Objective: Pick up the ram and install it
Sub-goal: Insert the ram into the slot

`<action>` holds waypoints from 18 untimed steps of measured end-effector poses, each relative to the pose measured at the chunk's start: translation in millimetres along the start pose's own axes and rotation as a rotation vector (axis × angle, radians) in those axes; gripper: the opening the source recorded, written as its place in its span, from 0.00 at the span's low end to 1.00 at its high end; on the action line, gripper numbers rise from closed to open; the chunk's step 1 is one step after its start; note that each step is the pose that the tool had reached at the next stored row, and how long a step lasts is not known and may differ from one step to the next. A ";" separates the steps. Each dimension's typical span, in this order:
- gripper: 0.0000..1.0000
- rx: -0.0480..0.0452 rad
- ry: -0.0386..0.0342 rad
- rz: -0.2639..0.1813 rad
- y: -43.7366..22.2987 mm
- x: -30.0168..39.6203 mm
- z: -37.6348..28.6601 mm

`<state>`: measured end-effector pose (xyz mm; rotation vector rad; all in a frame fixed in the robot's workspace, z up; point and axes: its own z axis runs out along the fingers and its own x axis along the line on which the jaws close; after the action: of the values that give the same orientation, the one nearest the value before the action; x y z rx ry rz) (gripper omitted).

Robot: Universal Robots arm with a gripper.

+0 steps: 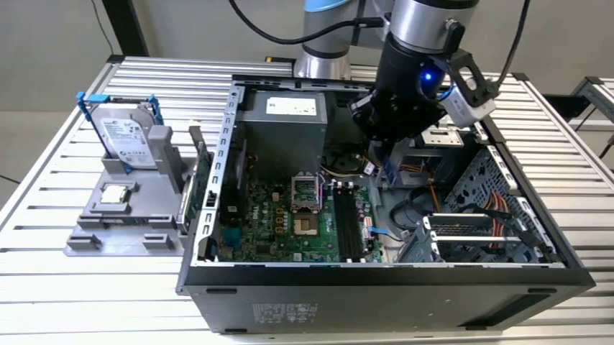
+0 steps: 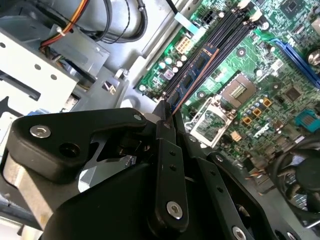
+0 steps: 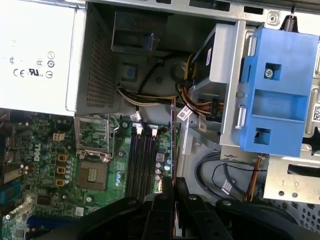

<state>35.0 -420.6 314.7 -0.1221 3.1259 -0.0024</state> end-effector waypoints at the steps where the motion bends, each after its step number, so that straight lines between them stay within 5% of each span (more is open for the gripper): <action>1: 0.00 0.0003 0.0001 0.013 0.0 0.0 0.6; 8: 0.00 0.0011 0.0002 0.079 0.0 0.0 5.6; 18: 0.00 0.0044 0.0002 0.082 -0.6 0.2 9.4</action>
<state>35.0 -421.2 305.3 0.0061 3.1282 -0.0085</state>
